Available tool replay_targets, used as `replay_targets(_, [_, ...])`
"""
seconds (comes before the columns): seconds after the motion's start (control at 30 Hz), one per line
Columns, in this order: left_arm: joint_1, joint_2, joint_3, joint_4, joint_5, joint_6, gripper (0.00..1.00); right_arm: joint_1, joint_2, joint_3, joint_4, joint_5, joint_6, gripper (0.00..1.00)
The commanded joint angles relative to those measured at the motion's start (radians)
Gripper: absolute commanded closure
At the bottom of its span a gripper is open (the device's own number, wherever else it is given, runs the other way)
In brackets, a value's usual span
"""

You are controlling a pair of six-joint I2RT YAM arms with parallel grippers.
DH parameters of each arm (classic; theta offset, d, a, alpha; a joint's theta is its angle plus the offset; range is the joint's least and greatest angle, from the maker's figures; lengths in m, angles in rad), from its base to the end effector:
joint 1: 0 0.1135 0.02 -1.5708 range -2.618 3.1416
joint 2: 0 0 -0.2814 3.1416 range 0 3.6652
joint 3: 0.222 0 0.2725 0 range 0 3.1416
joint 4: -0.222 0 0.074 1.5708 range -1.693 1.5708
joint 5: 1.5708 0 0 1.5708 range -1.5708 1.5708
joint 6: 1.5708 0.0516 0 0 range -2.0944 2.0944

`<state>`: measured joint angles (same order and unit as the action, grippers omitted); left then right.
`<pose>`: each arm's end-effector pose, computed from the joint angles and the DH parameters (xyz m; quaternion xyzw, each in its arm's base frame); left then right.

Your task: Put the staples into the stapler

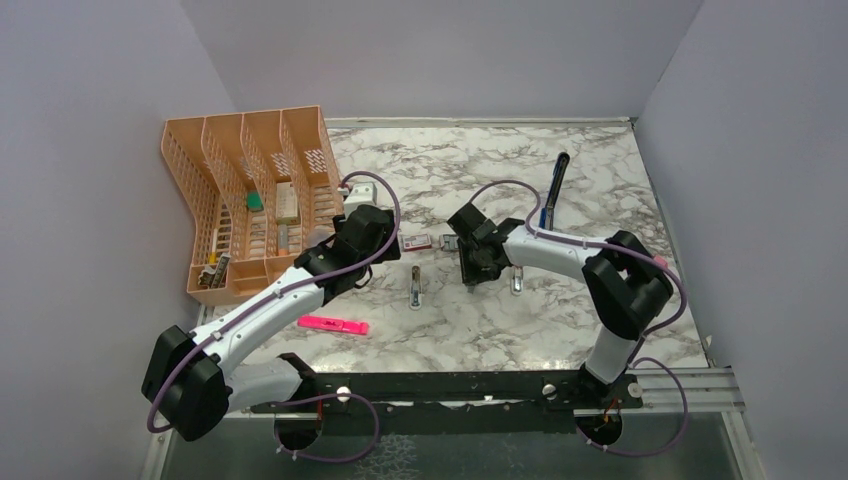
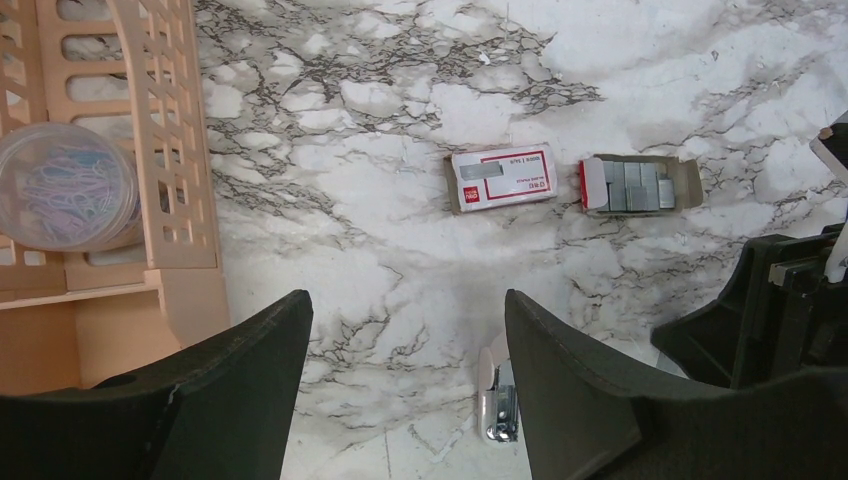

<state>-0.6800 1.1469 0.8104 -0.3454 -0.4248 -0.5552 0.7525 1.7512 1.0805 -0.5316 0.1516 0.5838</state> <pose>0.2225 -0.1526 0.2626 -0.0354 0.8865 -0.0882 0.4529 0.2689 0.2411 0.1555 -0.0688 0.9779 0.0547 0.1895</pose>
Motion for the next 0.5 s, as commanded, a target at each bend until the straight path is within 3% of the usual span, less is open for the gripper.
replay_targets(0.0, [0.005, 0.005, -0.011, 0.024, 0.018, 0.014, 0.29, 0.010, 0.030, 0.032, -0.058, 0.008, 0.008, 0.60])
replay_targets(0.3, [0.006, 0.010, -0.011, 0.026, 0.018, 0.014, 0.29, 0.022, 0.045, 0.045, -0.088, -0.006, 0.043, 0.57])
replay_targets(0.47, [0.006, 0.017, -0.008, 0.029, 0.024, 0.015, 0.29, 0.035, 0.070, 0.061, -0.099, -0.005, 0.056, 0.62])
